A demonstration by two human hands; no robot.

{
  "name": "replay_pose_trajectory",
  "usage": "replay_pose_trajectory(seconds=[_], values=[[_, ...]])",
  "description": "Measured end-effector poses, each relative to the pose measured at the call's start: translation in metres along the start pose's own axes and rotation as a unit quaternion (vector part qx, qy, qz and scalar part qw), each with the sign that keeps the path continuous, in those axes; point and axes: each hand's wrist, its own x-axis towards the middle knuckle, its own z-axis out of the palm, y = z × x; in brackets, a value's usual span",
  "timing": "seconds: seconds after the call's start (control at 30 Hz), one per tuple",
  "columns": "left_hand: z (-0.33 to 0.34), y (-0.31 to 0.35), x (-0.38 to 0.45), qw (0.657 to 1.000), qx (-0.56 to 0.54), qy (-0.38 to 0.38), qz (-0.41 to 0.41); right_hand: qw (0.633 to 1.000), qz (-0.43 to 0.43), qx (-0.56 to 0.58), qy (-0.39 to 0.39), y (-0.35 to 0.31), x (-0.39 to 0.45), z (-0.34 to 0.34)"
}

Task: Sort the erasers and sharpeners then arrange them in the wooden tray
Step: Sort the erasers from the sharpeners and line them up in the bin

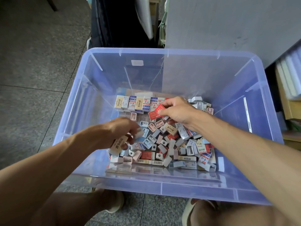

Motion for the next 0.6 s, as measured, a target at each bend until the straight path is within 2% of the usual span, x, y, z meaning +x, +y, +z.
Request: replay_pose_trajectory(seconds=[0.1,0.2,0.37,0.43,0.5,0.6], values=[[0.003,-0.001,0.001,0.999,0.037,-0.003,-0.005,1.0,0.004,0.004,0.003,0.001,-0.001,-0.002],[-0.001,-0.002,0.0,1.0,0.022,0.006,0.004,1.0,-0.001,0.005,0.007,-0.001,-0.002,-0.002],[-0.005,-0.011,-0.015,0.999,0.023,-0.039,0.0,1.0,-0.018,-0.008,0.012,-0.003,-0.002,0.0],[-0.007,-0.018,-0.018,0.997,0.078,-0.021,0.01,1.0,-0.018,-0.01,0.011,-0.004,-0.003,0.002],[-0.01,-0.022,-0.018,0.99,0.132,0.029,0.036,1.0,-0.017,-0.001,0.008,-0.005,-0.004,0.003],[-0.015,-0.019,-0.02,0.985,0.15,0.064,0.061,1.0,-0.01,0.027,0.012,-0.004,-0.003,0.006]])
